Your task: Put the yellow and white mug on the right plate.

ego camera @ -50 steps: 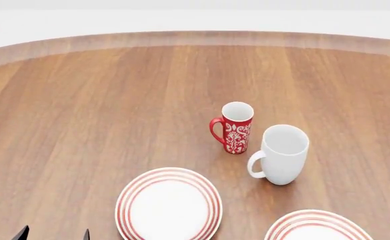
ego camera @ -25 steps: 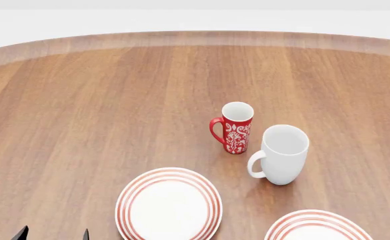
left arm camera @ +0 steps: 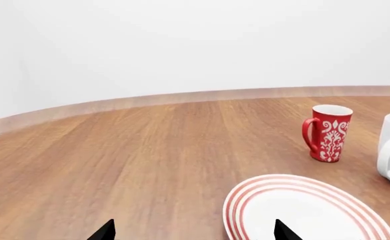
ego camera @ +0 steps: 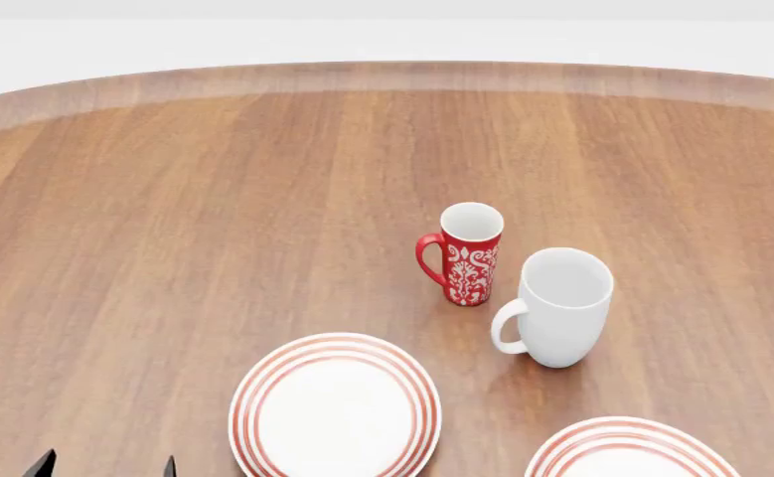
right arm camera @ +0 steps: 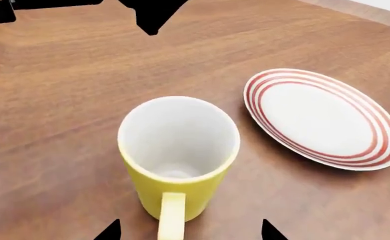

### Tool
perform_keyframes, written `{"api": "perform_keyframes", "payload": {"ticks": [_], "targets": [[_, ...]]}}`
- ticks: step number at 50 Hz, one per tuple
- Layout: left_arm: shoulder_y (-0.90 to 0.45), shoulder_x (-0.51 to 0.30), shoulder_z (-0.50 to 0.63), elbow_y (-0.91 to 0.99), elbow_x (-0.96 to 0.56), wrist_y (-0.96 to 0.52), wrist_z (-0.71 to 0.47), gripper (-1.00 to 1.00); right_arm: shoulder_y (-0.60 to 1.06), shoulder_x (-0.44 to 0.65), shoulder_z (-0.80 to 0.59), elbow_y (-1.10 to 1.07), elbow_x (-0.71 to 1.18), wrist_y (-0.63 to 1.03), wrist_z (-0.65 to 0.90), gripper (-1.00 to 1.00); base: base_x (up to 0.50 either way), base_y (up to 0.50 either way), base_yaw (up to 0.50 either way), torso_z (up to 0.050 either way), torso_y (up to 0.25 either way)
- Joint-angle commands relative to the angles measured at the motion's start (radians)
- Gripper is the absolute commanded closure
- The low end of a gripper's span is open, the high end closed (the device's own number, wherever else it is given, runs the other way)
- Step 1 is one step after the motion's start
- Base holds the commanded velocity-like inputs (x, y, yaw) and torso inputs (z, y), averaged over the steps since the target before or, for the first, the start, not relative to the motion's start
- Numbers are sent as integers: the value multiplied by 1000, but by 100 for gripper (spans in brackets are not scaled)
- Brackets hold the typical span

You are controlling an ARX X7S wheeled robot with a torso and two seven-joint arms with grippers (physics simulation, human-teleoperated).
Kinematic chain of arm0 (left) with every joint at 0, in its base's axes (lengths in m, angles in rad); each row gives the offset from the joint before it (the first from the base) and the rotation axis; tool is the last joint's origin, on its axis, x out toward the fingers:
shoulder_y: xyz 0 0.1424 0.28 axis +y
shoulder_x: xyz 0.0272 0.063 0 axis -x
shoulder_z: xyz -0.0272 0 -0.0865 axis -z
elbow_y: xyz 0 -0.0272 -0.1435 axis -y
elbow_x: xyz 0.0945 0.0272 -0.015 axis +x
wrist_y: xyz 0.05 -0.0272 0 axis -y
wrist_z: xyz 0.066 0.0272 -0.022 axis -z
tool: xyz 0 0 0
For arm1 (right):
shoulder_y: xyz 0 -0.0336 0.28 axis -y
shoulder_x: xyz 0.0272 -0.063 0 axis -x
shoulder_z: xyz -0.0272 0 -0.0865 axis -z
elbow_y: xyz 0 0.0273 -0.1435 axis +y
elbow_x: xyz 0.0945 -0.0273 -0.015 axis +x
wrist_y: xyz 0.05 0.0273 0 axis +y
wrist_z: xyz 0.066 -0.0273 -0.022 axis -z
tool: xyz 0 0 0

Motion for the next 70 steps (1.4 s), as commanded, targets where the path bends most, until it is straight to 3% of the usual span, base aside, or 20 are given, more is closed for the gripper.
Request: {"api": "perform_keyframes", "payload": {"ticks": [1, 49, 50, 70], "targets": [[-3, -3, 5, -9, -3, 3, -3, -100, 29, -24, -21, 52, -12, -10, -13, -100, 0, 0, 0, 0, 0], [-11, -15, 23, -20, -18, 13, -15, -100, 136, -137, -108, 333, -76, -105, -57, -100, 0, 0, 0, 0, 0], [-11, -15, 23, -19, -20, 12, -15, -100, 138, -139, -108, 336, -78, -107, -56, 100, 0, 0, 0, 0, 0], [-11, -22, 32, -19, -24, 16, -23, -100, 132, -136, -101, 340, -80, -116, -29, 100, 0, 0, 0, 0, 0]]}}
